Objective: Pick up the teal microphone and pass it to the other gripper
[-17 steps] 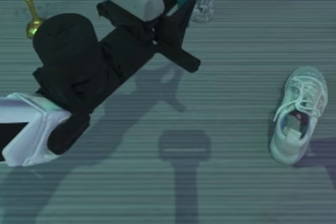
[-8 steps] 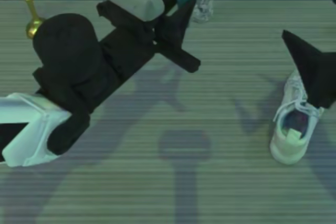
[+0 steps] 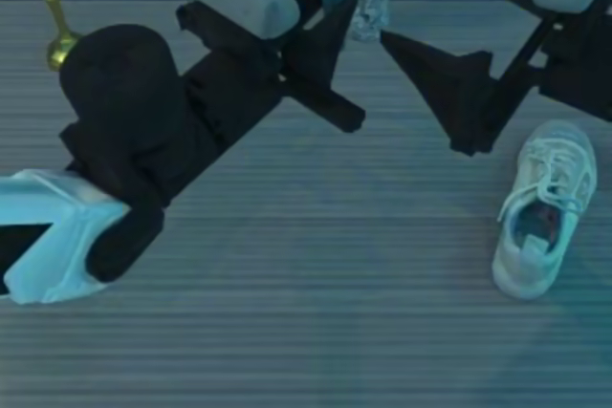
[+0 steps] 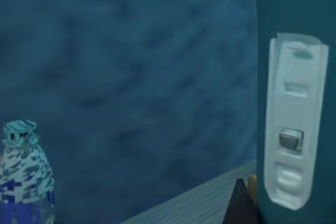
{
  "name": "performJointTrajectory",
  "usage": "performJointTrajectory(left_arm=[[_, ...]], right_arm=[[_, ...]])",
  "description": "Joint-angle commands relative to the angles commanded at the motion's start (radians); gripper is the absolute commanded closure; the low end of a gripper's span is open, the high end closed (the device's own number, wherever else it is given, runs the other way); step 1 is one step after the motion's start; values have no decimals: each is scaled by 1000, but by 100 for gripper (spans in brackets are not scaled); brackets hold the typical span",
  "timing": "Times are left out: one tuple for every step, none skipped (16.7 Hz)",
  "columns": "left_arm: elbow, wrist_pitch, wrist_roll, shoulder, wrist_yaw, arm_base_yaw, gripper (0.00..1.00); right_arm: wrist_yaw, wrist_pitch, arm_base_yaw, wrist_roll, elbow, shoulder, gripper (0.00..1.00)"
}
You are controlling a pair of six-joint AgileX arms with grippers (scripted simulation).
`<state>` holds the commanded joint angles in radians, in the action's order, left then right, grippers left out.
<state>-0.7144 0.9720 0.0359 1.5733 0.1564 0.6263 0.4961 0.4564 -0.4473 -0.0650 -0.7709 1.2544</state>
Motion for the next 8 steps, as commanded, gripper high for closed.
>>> performJointTrajectory(left_arm=[[0,0,0,0,0,0,100],[0,0,0,0,0,0,100],[0,0,0,0,0,0,100],[0,0,0,0,0,0,100],[0,0,0,0,0,0,100],[0,0,0,0,0,0,100],[0,0,0,0,0,0,100],[0,0,0,0,0,0,100]], right_arm=[[2,1,-2,0,-3,5,0],[2,1,-2,0,-3,5,0],[2,1,-2,0,-3,5,0],[2,1,-2,0,-3,5,0],[0,-1,3,0,2,1,0],[-1,0,1,0,-1,4,0],[-6,4,-6,0,-14,18,0],[-15,9,-17,1,-37,42,0]])
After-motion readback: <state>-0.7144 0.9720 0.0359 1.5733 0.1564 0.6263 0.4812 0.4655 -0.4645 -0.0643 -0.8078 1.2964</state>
